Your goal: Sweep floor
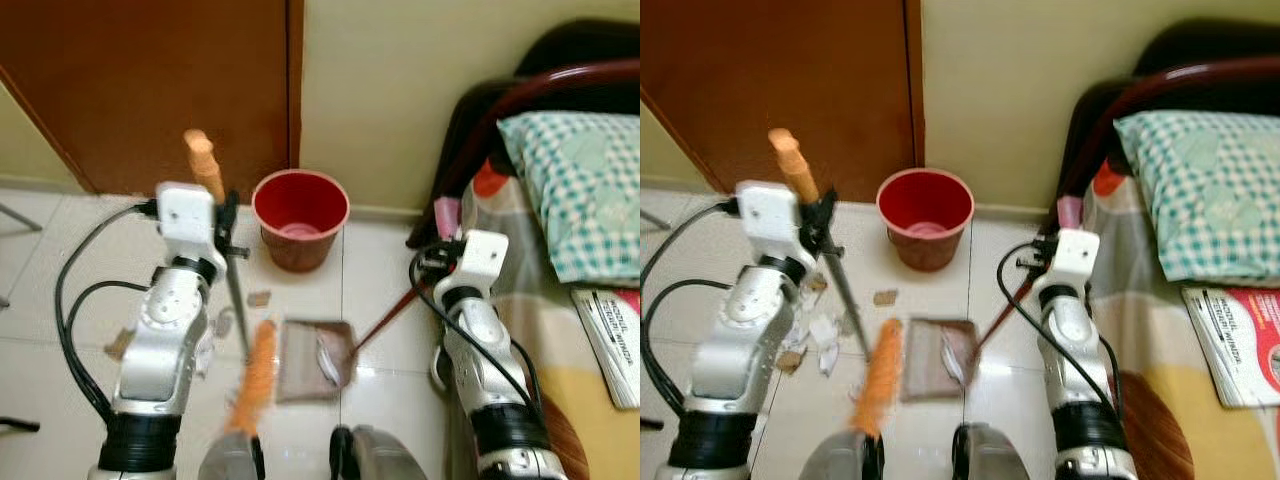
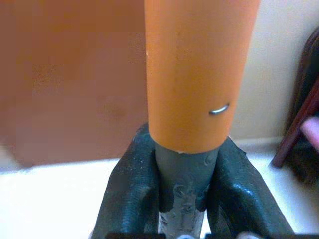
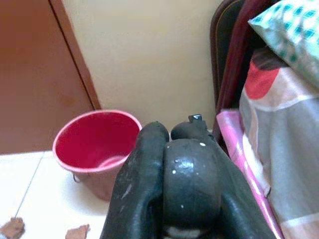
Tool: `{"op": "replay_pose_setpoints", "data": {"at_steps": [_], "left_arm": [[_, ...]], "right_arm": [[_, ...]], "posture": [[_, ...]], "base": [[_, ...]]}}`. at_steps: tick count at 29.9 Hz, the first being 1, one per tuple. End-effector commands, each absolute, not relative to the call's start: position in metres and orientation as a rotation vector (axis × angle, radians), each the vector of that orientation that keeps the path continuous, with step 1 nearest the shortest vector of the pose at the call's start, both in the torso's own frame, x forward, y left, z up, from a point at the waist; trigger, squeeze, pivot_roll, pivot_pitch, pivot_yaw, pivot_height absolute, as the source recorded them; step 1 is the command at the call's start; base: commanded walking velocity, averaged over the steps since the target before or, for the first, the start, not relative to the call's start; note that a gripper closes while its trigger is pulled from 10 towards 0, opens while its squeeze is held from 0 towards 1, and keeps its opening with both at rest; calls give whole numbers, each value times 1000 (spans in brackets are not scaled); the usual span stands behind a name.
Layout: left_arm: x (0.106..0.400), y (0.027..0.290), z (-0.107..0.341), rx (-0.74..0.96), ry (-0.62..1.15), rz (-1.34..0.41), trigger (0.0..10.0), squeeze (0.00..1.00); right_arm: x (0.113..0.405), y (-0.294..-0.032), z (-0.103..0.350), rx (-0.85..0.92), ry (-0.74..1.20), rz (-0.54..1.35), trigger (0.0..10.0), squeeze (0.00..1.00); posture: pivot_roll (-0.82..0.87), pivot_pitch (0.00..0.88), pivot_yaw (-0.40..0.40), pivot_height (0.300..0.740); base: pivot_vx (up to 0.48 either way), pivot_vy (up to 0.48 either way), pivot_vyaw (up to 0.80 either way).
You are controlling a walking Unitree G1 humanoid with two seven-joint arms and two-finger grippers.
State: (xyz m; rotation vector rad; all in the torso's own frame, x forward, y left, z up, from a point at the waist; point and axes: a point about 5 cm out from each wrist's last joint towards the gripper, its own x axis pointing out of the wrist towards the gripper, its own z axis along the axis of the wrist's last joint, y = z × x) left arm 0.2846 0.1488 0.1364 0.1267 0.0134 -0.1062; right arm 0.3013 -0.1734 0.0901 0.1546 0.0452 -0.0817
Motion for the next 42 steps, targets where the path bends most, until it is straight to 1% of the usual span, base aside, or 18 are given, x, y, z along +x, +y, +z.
{"op": "replay_pose_setpoints", "data": {"at_steps": [1,7,11,13,17,22,42], "left_arm": [[279,147,133,155,0,-117,10000,0],[273,149,124,199,0,-121,10000,0],[269,157,117,219,10,-81,10000,0],[268,158,116,212,4,-77,10000,0],[268,159,119,210,-28,-68,10000,0],[268,159,119,211,-36,-61,10000,0],[274,154,122,184,-74,-56,10000,0]], "right_arm": [[293,-181,95,172,12,-99,10000,0],[282,-184,93,193,11,-91,10000,0],[275,-187,87,256,26,-109,10000,0],[273,-186,85,279,32,-102,10000,0],[273,-184,87,262,26,-82,10000,0],[277,-181,93,213,5,-47,10000,0],[281,-183,93,201,11,-31,10000,0]], "posture": [[-45,156,-44,740],[-38,105,-35,740],[-26,65,-26,740],[-26,65,-26,740],[-26,57,-17,740],[-26,56,-18,740],[-38,58,-24,740]], "base": [[0,0,0],[0,0,0],[0,0,0],[0,0,0],[0,0,0],[247,0,0],[298,0,0]]}}
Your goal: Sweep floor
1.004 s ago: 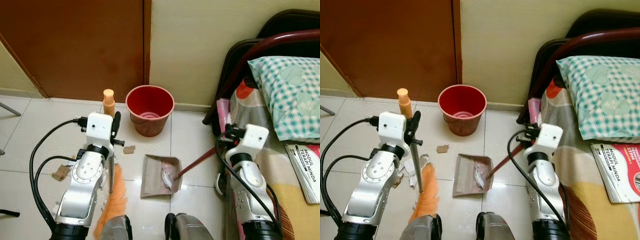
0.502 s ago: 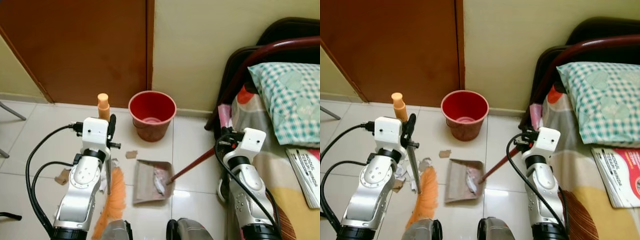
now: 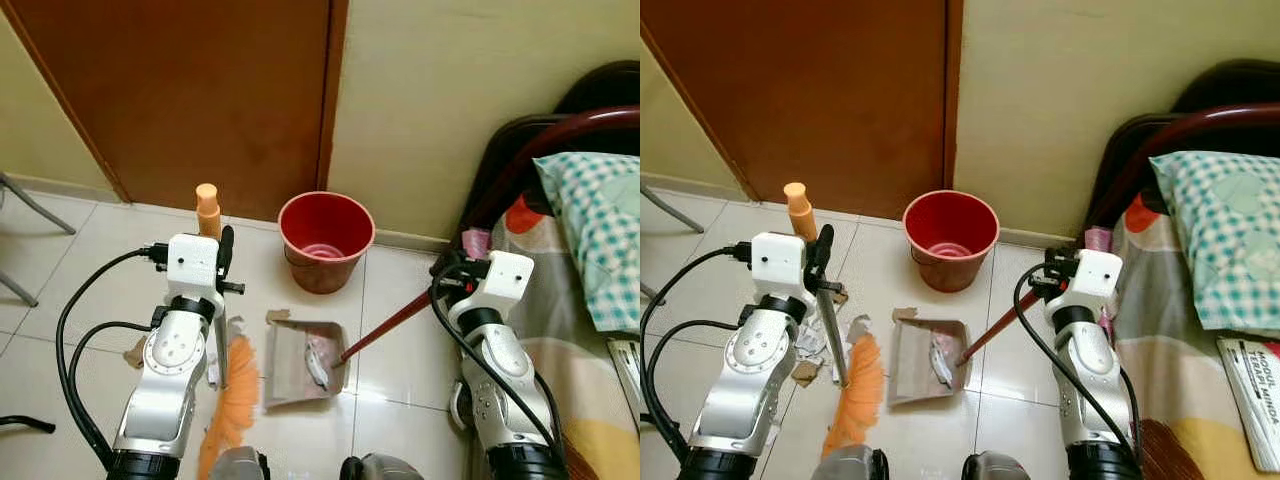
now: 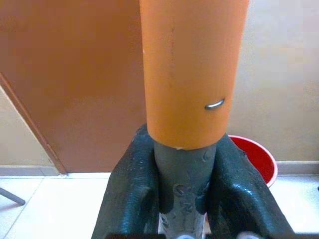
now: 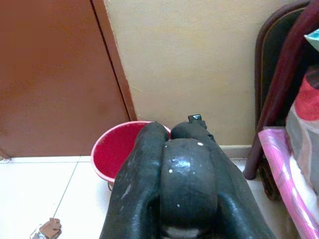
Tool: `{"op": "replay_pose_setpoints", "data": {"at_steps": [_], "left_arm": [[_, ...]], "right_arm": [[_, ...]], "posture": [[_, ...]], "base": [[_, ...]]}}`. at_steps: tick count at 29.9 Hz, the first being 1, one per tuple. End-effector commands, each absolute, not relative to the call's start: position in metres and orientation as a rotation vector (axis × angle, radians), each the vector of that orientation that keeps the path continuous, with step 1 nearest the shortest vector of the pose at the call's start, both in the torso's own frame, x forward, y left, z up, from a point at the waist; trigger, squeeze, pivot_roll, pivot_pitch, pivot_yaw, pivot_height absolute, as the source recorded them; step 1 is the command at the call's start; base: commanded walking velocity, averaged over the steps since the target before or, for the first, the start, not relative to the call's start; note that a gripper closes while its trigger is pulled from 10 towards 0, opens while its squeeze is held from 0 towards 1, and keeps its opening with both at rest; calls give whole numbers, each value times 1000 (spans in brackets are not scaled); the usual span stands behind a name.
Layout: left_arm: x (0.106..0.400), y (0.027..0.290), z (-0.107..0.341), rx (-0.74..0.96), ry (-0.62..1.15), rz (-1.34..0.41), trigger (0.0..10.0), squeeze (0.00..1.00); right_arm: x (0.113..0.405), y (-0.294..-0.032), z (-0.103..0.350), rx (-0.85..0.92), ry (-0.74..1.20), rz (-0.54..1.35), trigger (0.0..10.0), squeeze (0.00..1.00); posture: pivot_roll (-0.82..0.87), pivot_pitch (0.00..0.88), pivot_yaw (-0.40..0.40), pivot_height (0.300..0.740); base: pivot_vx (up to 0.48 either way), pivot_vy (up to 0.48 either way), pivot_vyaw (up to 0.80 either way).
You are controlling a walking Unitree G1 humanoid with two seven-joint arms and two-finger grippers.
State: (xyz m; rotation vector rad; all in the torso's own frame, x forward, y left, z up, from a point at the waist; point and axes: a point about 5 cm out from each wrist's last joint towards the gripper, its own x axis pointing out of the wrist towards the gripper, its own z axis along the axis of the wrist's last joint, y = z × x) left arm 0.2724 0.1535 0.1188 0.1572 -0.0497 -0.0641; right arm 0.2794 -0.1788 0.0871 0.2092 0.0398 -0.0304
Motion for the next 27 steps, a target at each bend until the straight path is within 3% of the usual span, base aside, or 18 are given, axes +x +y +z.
{"op": "replay_pose_setpoints", "data": {"at_steps": [1,10,27], "left_arm": [[274,153,122,183,-75,-56,10000,0],[275,150,124,172,-84,-62,10000,0],[277,152,124,164,-69,-18,10000,0]], "right_arm": [[281,-183,93,200,12,-31,10000,0],[284,-181,92,198,16,-20,10000,0],[282,-177,93,238,43,59,10000,0]], "posture": [[-39,52,-27,740],[-32,51,-31,740],[-50,69,-21,740]], "base": [[307,0,0],[297,0,0],[0,0,0]]}}
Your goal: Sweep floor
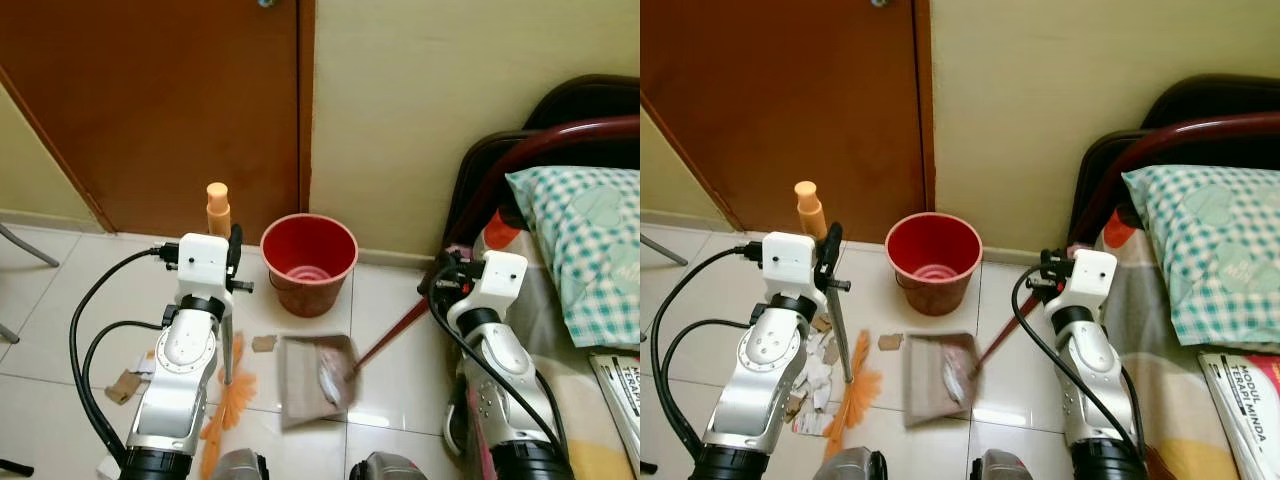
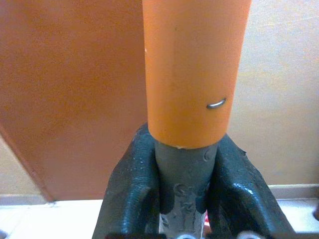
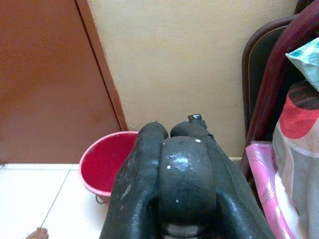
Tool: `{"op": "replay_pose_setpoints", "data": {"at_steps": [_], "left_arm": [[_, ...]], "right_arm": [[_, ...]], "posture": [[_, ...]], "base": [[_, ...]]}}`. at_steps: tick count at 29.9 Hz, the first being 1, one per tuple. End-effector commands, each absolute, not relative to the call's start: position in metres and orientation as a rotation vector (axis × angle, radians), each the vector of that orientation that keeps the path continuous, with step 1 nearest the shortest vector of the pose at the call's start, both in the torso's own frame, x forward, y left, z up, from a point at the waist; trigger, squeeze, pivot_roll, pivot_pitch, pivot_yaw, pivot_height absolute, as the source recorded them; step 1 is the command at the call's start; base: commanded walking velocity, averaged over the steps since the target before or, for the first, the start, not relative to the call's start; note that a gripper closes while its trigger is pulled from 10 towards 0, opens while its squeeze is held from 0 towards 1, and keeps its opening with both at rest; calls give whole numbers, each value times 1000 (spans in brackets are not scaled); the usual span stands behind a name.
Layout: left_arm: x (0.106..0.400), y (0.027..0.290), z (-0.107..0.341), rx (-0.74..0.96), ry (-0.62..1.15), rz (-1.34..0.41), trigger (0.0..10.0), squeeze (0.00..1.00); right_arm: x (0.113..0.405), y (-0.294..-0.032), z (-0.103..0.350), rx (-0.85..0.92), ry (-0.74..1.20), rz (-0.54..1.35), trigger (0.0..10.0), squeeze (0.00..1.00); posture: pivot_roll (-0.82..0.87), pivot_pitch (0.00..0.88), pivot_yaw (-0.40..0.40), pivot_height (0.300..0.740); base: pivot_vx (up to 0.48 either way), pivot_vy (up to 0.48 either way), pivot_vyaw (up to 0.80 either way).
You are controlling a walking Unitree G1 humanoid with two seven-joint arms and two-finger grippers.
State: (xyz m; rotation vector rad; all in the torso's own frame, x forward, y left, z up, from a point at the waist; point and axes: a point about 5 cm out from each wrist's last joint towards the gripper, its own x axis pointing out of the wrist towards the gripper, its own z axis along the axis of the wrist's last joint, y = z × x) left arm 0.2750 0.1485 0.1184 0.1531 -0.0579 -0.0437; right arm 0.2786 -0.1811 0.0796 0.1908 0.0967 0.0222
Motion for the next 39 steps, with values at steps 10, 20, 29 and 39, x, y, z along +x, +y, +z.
{"op": "replay_pose_setpoints", "data": {"at_steps": [10,20,29,39], "left_arm": [[279,158,125,160,-66,41,10000,0],[281,159,126,119,-69,74,10000,0],[281,157,127,101,-71,77,10000,0],[284,151,127,91,-71,56,10000,0]], "right_arm": [[289,-165,126,299,-4,229,10000,0],[303,-155,183,278,-145,392,10000,0],[313,-156,217,263,-230,412,10000,0],[331,-176,281,181,-469,266,10000,0]], "posture": [[-58,76,-23,740],[-60,78,-26,740],[-57,78,-30,740],[-62,76,-24,740]], "base": [[0,0,0],[0,0,0],[0,0,0],[0,0,0]]}}
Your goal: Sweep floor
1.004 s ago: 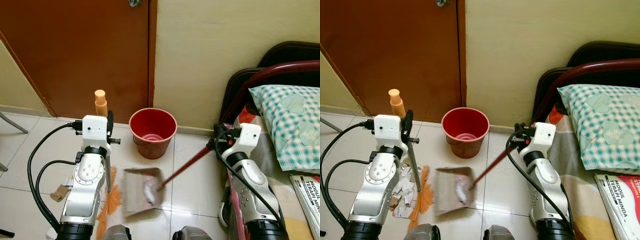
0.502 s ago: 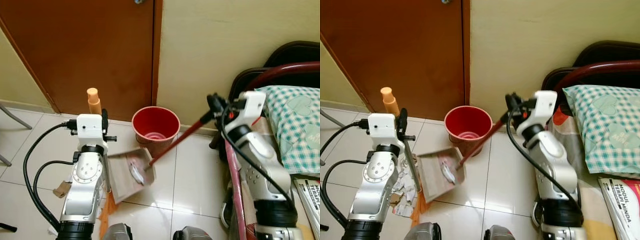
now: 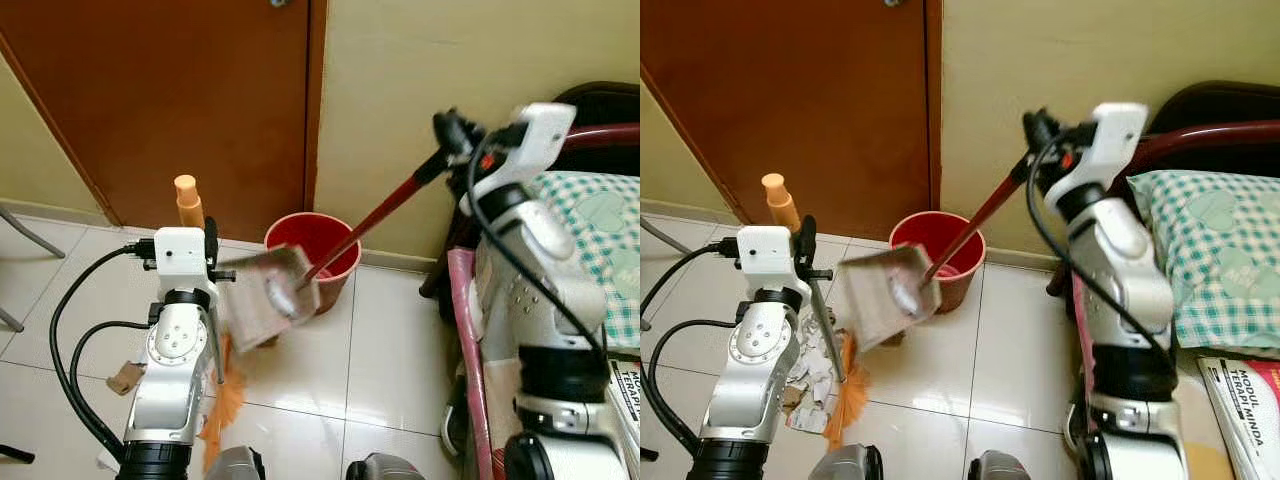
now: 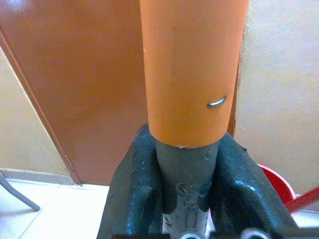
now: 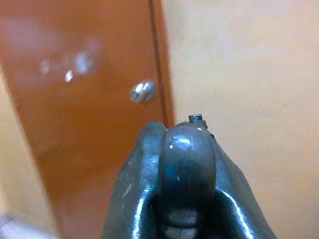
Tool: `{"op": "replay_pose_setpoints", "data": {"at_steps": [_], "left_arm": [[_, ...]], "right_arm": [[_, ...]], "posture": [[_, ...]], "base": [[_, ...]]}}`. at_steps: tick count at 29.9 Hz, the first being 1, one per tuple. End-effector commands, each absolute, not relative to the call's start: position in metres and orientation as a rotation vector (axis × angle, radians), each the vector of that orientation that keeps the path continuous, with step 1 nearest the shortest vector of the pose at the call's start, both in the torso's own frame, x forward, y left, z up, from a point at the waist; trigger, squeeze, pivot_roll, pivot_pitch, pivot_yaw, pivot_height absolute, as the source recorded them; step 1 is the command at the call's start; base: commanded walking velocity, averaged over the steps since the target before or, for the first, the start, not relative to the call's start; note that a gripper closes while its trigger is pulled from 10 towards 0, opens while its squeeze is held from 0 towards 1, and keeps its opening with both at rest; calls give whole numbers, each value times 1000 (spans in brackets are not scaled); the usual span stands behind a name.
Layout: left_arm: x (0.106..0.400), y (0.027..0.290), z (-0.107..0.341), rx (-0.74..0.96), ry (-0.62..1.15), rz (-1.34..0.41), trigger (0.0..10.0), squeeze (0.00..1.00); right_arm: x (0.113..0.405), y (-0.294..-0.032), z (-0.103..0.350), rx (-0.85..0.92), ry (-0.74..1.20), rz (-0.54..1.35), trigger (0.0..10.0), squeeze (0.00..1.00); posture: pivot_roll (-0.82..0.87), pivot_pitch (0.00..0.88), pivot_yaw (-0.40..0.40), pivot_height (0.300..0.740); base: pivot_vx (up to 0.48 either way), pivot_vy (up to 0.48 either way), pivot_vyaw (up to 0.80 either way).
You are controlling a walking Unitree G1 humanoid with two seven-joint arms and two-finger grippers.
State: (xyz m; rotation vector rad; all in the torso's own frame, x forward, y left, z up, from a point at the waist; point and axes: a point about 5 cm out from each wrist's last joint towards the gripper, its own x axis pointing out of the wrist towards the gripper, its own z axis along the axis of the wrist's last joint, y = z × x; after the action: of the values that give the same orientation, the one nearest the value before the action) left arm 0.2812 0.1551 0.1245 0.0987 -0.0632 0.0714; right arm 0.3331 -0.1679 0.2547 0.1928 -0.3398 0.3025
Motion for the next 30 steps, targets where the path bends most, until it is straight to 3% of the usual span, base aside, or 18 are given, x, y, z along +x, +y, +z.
{"op": "replay_pose_setpoints", "data": {"at_steps": [1,14,30], "left_arm": [[284,150,127,90,-72,53,10000,0],[285,145,129,81,-78,37,10000,0],[285,139,130,72,-84,27,10000,0]], "right_arm": [[332,-175,287,176,-490,263,10000,0],[348,-147,315,-10,-655,214,10000,0],[331,-60,235,-362,-690,416,10000,0]], "posture": [[-62,76,-24,740],[-49,76,-25,740],[-30,86,-34,740]], "base": [[0,0,0],[0,0,0],[0,0,0]]}}
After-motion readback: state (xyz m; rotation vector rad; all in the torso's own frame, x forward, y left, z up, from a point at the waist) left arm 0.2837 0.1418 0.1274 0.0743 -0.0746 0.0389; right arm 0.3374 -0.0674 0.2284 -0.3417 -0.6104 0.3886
